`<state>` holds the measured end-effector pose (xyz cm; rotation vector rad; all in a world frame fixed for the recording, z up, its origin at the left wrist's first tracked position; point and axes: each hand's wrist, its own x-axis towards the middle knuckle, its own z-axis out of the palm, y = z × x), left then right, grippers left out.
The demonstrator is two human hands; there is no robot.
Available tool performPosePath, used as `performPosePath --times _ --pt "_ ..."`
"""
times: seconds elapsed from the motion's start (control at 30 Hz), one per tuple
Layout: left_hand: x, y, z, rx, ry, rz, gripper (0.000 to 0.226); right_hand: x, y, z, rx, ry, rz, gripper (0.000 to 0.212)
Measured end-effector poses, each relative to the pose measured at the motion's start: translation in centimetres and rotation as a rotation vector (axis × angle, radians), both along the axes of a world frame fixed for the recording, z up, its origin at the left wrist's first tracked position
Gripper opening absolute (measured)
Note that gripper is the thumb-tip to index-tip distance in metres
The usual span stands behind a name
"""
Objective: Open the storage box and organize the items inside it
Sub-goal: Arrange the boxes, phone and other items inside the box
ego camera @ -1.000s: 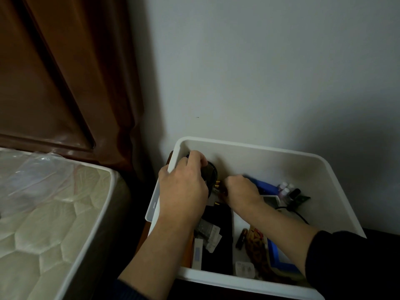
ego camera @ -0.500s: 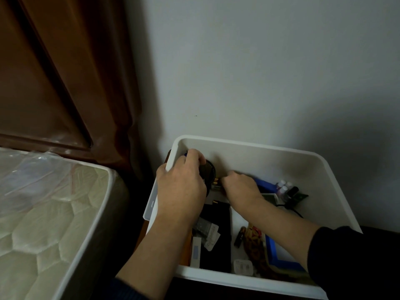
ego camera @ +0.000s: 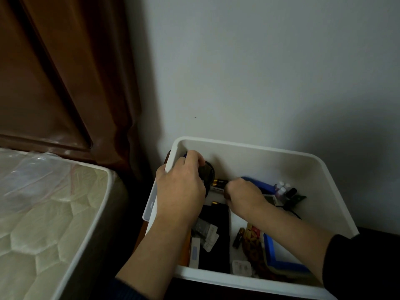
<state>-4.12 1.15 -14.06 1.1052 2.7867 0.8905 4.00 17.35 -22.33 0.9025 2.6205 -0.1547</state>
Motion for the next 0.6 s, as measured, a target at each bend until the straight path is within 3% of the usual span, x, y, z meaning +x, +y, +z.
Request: performPosePath --times 0.33,0.6 --pt "0.0 0.0 0.0 -0.025 0.008 -0.009 0.036 0.5 -1.3 1.8 0.054 -0.155 0.114 0.042" --pt "0.0 0.0 0.0 -0.031 0.011 -0.004 0.033 2.0 -0.4 1.1 0.088 -0.024 0.140 0.033"
